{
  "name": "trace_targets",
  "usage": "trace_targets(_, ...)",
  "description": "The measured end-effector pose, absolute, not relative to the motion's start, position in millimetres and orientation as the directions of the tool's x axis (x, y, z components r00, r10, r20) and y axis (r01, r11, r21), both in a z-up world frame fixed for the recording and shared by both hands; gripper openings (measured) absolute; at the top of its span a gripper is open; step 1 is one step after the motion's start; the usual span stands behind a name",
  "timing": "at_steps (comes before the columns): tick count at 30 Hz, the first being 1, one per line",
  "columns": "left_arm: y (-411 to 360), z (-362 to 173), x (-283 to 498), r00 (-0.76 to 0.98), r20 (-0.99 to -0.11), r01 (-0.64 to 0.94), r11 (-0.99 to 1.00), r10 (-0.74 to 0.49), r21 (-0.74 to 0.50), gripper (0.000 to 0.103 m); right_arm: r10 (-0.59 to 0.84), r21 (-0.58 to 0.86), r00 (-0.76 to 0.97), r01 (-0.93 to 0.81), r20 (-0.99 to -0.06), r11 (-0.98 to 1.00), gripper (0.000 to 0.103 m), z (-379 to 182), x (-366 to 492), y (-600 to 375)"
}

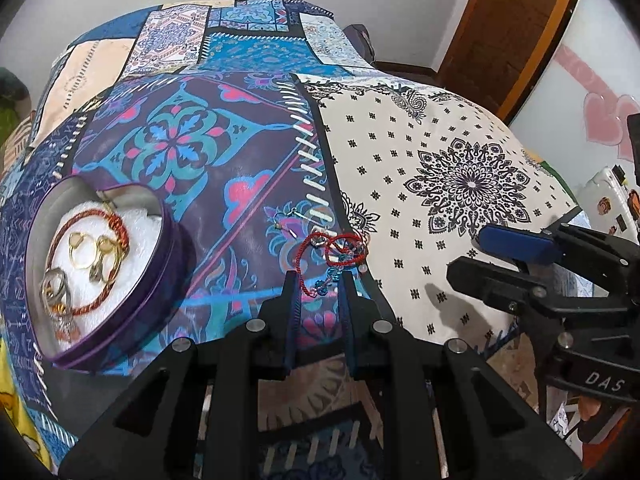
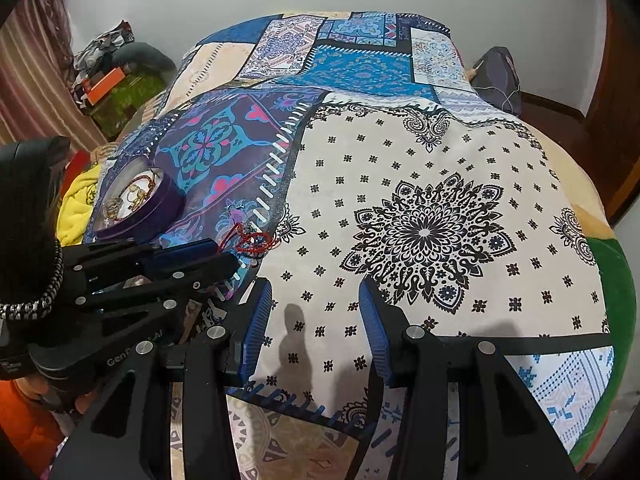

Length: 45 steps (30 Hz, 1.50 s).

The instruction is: Organize jewelry

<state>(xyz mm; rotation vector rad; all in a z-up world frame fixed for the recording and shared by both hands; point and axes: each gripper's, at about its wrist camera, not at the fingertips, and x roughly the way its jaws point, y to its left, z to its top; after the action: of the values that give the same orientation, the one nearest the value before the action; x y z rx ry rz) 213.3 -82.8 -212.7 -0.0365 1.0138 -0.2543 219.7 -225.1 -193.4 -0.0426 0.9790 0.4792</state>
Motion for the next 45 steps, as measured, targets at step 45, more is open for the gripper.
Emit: trace_targets(45, -12, -138, 182, 0.72, -0.665, 0.105, 0.978, -0.199, -0.18, 0.005, 0.435, 0.161, 0.427, -0.542, -0.793, 0.825, 0.009, -199, 240, -150)
